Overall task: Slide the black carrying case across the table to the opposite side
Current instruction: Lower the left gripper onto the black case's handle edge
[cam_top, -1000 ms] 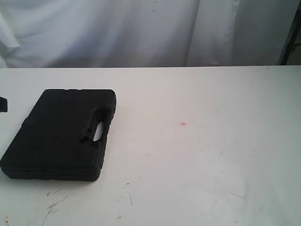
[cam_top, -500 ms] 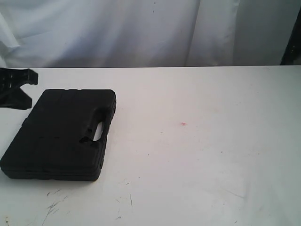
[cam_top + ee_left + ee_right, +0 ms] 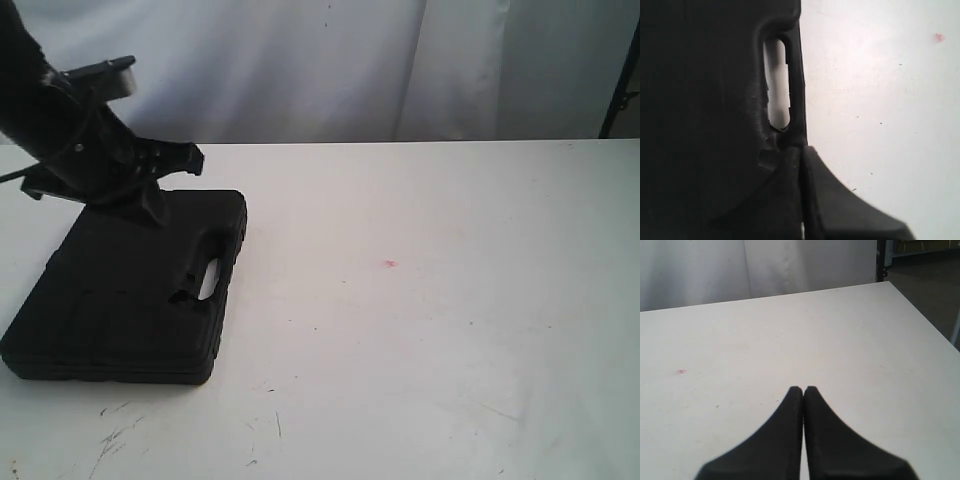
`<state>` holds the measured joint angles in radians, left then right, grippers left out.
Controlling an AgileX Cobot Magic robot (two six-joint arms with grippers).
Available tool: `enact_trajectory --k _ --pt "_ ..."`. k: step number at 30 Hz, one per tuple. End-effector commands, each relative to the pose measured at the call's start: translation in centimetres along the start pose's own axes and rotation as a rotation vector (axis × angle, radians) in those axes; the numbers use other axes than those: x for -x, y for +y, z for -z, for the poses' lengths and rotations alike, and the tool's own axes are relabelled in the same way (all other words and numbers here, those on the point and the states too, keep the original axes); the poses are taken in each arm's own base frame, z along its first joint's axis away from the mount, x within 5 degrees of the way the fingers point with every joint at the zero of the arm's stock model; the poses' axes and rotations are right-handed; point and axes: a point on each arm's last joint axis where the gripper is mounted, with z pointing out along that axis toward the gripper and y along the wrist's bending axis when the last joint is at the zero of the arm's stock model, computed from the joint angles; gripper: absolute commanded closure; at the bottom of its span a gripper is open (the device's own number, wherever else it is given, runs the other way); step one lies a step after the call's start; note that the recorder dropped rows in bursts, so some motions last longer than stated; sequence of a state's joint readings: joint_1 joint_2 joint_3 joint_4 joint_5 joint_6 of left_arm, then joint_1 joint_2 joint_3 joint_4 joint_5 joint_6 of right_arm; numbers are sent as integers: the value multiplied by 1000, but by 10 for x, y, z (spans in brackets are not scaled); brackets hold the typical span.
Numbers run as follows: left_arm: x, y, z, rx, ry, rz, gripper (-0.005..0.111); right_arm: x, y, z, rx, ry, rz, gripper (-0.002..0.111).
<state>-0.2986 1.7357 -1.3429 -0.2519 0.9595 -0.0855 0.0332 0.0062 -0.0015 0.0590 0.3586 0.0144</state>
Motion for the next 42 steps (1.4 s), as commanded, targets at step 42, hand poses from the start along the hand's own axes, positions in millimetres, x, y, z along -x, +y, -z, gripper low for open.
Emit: enact_trajectory --k 42 --pt "30 -20 -147 154 165 1 91 1 0 0 0 -16 -7 108"
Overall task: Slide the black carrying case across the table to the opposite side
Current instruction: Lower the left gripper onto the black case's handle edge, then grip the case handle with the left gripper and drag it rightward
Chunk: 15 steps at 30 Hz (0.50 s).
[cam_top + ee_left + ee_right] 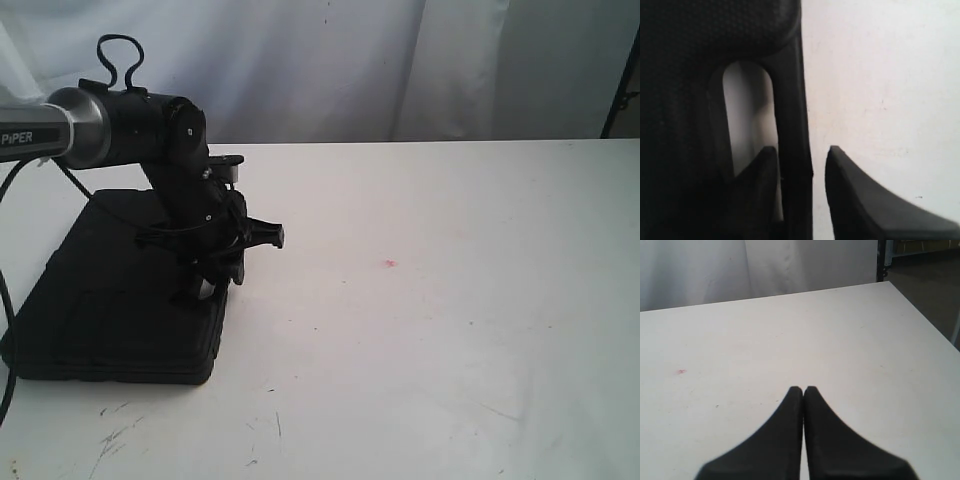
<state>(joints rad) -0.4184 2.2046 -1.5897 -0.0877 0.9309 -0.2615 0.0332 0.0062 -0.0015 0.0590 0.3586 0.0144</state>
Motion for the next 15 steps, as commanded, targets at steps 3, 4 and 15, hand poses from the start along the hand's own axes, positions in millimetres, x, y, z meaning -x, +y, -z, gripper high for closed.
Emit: enact_trajectory --k 3,4,15 --pt "2 -4 2 -18 -16 6 107 1 0 0 0 -16 -7 108" --pt "1 -5 2 -29 -15 14 107 1 0 0 0 -16 -7 108" --pt "-4 -41 2 -184 -38 67 107 1 0 0 0 -16 -7 108"
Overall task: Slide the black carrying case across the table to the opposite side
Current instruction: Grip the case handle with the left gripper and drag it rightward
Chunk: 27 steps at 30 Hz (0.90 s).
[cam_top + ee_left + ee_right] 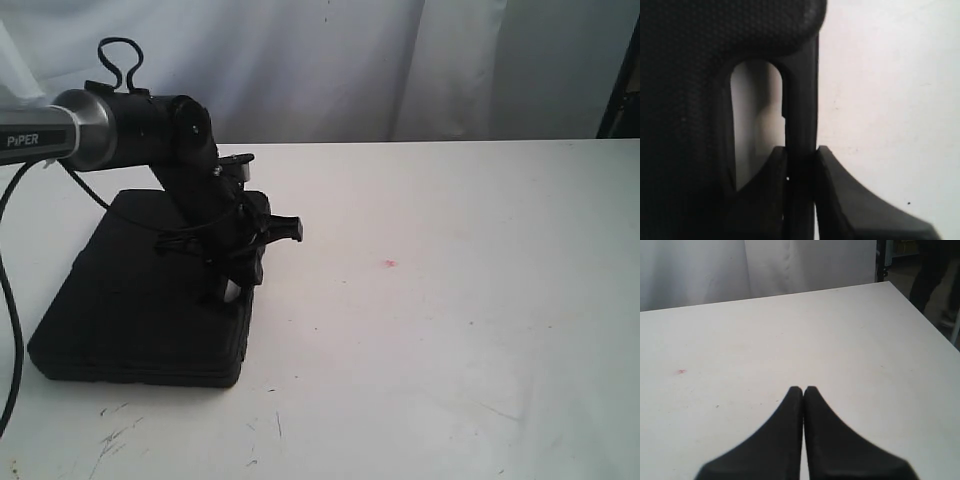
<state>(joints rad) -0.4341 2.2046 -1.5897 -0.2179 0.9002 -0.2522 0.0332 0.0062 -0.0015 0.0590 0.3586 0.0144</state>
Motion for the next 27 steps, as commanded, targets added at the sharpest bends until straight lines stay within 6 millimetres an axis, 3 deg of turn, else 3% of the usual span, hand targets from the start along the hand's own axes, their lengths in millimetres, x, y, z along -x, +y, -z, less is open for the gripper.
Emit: enact_trajectory --k 1,14,18,27 --pt "-5 -29 -1 -86 -41 8 107 1 0 0 0 -16 -7 108" --pt "-11 -79 -4 -237 -174 85 107 1 0 0 0 -16 -7 108" --pt "-12 -84 -10 -282 -162 138 107 1 0 0 0 -16 -7 108" --pt "-12 -116 -22 -324 -135 69 107 1 0 0 0 -16 -7 108"
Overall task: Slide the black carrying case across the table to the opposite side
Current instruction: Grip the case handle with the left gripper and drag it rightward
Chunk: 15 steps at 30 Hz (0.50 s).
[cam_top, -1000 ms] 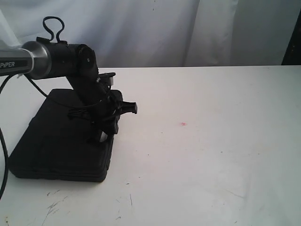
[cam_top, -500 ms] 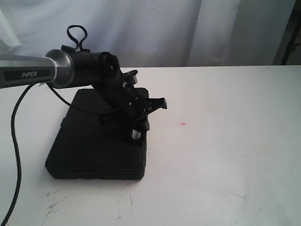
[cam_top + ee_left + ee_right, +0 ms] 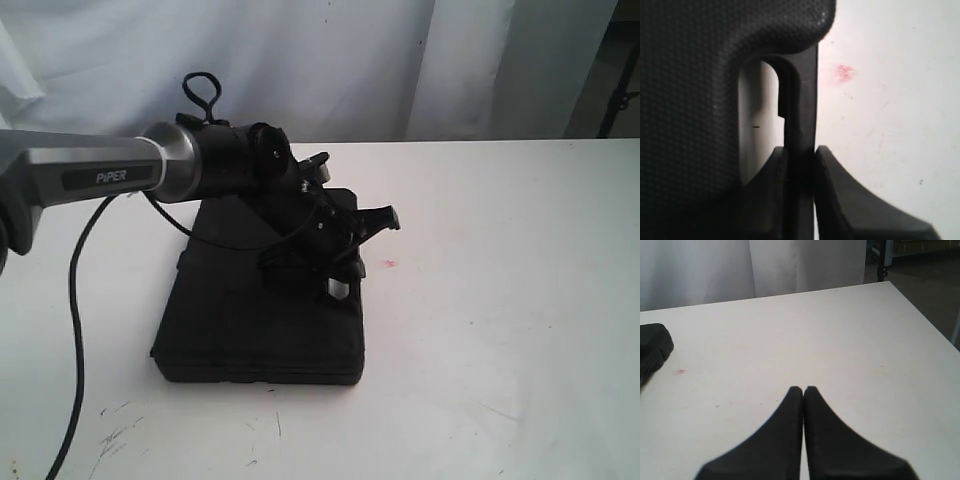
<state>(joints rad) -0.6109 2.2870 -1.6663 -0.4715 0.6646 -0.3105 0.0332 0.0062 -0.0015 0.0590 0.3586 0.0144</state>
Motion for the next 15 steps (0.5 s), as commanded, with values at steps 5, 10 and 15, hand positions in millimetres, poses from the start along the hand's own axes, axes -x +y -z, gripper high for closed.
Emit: enact_trajectory --k 5,10,15 --pt "5 -34 1 -105 -55 3 107 1 0 0 0 -16 -7 108" --pt "7 -35 -3 -128 -68 31 107 1 0 0 0 -16 -7 108" --pt "5 -34 -10 -146 -42 40 107 1 0 0 0 -18 -7 108"
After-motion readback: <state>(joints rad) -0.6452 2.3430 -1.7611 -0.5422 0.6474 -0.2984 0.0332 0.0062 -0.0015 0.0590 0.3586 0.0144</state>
